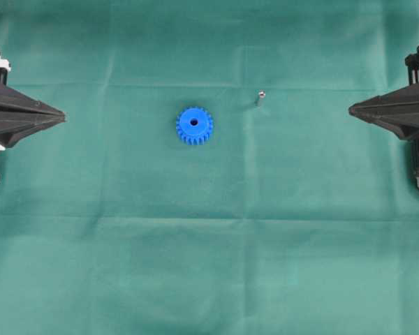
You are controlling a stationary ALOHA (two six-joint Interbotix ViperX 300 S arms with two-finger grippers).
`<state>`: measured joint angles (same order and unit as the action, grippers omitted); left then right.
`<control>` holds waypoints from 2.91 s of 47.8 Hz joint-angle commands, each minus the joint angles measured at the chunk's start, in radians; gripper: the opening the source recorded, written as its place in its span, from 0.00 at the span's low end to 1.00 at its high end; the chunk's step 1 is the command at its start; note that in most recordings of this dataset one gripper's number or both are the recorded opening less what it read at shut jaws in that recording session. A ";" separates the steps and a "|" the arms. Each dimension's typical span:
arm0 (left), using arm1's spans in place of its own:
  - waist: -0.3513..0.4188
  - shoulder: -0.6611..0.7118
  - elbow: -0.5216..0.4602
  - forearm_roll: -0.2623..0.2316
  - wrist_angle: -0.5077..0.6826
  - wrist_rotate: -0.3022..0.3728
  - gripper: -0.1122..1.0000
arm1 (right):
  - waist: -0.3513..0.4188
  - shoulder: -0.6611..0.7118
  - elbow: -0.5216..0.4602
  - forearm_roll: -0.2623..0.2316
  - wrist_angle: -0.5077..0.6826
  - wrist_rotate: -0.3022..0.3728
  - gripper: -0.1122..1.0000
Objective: Insert the shaft placed at a random location into the center hole of the small gear at another random location.
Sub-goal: 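Move the right gripper over the upright silver shaft and lower around it, then close the right gripper on the silver shaft and lift it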
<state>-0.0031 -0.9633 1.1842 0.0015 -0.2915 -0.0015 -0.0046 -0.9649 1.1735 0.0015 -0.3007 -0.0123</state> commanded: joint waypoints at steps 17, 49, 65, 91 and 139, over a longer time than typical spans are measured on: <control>0.000 0.002 -0.037 0.014 0.018 0.003 0.10 | -0.089 0.124 -0.017 -0.003 -0.009 -0.003 0.11; 0.000 0.000 -0.035 0.015 0.018 0.008 0.10 | -0.265 0.726 -0.035 0.000 -0.356 -0.018 0.84; 0.000 0.002 -0.034 0.015 0.031 0.008 0.10 | -0.299 0.982 -0.117 0.015 -0.416 -0.018 0.86; 0.003 0.000 -0.034 0.015 0.058 0.009 0.10 | -0.304 1.055 -0.123 0.015 -0.437 -0.018 0.36; 0.003 -0.002 -0.035 0.015 0.058 0.008 0.10 | -0.298 0.788 -0.152 0.011 -0.161 -0.020 0.22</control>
<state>-0.0015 -0.9679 1.1735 0.0138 -0.2270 0.0061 -0.3053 -0.1565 1.0431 0.0138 -0.4694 -0.0153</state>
